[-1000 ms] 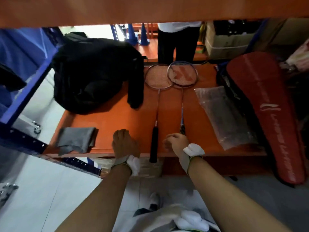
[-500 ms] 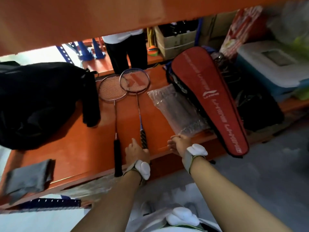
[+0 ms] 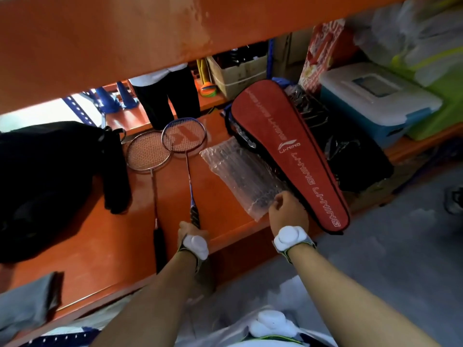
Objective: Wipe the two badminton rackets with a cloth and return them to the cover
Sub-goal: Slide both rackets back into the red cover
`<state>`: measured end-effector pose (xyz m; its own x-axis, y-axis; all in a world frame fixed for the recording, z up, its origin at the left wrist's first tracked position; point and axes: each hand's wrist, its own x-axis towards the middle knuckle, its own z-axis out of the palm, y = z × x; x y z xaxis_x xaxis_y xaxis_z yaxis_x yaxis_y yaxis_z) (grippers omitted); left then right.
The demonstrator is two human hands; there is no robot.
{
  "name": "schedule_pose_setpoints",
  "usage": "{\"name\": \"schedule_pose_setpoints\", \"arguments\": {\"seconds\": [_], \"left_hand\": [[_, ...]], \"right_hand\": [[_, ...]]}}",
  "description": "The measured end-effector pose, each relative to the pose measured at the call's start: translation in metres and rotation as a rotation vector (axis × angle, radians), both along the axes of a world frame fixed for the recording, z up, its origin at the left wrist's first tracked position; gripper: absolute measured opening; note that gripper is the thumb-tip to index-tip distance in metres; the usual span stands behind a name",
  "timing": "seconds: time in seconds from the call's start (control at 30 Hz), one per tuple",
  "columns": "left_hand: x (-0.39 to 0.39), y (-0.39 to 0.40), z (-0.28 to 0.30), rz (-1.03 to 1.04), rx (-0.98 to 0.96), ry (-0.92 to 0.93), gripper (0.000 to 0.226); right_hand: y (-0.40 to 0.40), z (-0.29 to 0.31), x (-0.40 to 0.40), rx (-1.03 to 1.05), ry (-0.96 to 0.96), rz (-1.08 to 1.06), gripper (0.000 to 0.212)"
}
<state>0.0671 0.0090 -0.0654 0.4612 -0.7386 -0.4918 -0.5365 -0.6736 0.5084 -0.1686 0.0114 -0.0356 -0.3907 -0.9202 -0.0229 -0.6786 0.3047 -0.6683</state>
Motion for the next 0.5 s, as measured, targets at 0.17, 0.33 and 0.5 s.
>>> {"name": "schedule_pose_setpoints", "arguments": {"seconds": [0.17,0.33,0.5], "left_hand": [[-0.027,-0.01,0.017,0.104,-0.105,0.15,0.049],[-0.049,-0.007,0.032,0.167,-0.258,0.212,0.037],[-0.065,0.004,0.032,0.173,-0.261,0.391,0.031]], "right_hand": [[-0.001,0.0,0.0,0.045,0.118,0.125,0.017],[-0.007,0.005,-0.016,-0.003,0.207,0.152,0.022],[-0.014,0.003,-0.05,-0.145,0.292,-0.028,0.038]]}}
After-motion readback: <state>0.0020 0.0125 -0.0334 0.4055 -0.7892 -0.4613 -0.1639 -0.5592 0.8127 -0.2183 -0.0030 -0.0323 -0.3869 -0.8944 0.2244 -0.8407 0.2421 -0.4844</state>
